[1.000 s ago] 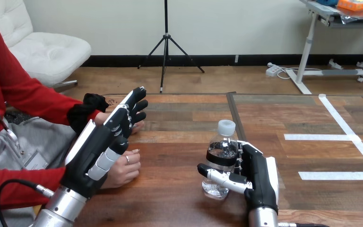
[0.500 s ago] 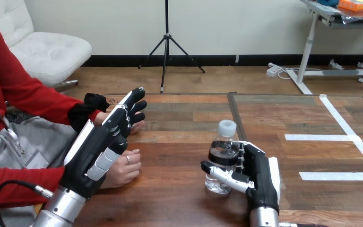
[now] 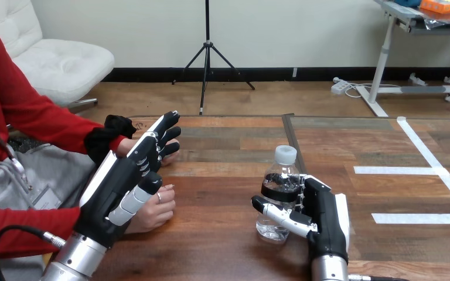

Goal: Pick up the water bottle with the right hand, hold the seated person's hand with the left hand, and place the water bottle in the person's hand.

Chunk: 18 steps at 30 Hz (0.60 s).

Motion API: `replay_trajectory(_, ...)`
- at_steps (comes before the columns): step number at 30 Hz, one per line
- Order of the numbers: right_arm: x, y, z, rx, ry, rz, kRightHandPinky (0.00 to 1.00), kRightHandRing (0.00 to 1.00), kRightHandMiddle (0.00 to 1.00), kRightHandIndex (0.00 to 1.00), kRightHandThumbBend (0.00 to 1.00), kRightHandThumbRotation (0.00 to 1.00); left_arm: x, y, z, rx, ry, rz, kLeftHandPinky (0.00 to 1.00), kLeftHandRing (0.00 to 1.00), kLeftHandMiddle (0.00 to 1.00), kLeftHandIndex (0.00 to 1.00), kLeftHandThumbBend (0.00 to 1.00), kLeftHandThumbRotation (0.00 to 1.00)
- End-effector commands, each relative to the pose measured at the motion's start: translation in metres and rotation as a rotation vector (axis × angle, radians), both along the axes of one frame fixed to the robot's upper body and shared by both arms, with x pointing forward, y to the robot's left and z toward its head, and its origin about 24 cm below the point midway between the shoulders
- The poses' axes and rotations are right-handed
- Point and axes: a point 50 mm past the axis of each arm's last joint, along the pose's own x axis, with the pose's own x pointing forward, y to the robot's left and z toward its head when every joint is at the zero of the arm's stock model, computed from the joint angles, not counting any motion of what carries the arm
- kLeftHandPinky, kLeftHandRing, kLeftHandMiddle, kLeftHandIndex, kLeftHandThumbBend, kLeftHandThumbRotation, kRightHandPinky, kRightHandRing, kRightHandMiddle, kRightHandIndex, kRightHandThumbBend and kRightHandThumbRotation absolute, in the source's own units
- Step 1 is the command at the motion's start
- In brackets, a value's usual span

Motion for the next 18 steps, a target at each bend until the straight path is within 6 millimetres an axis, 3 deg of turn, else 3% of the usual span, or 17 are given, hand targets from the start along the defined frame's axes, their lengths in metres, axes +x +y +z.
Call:
replay_trajectory(1, 0.019, -0.021, 0.030, -0.021, -0.143, -0.045, 0.33, 0.43, 0.52, 0.52, 0.82, 0.00, 0.009, 0.007, 0.019, -0.020, -0.103, 0.032, 0.87, 0.93, 0.97, 0.96, 1.00, 0.88)
replay_trajectory(9, 0.019, -0.024, 0.045, -0.043, -0.208, -0.025, 0.28, 0.37, 0.52, 0.51, 0.81, 0.00, 0.011, 0.008, 0.023, -0.039, -0.127, 0.049, 0.87, 0.94, 0.96, 0.96, 1.00, 0.84)
replay_trajectory(18, 0.016, -0.027, 0.066, -0.073, -0.290, 0.018, 0.26, 0.34, 0.50, 0.50, 0.81, 0.00, 0.015, 0.015, 0.029, 0.065, -0.169, 0.084, 0.91, 0.97, 0.98, 0.97, 1.00, 0.82)
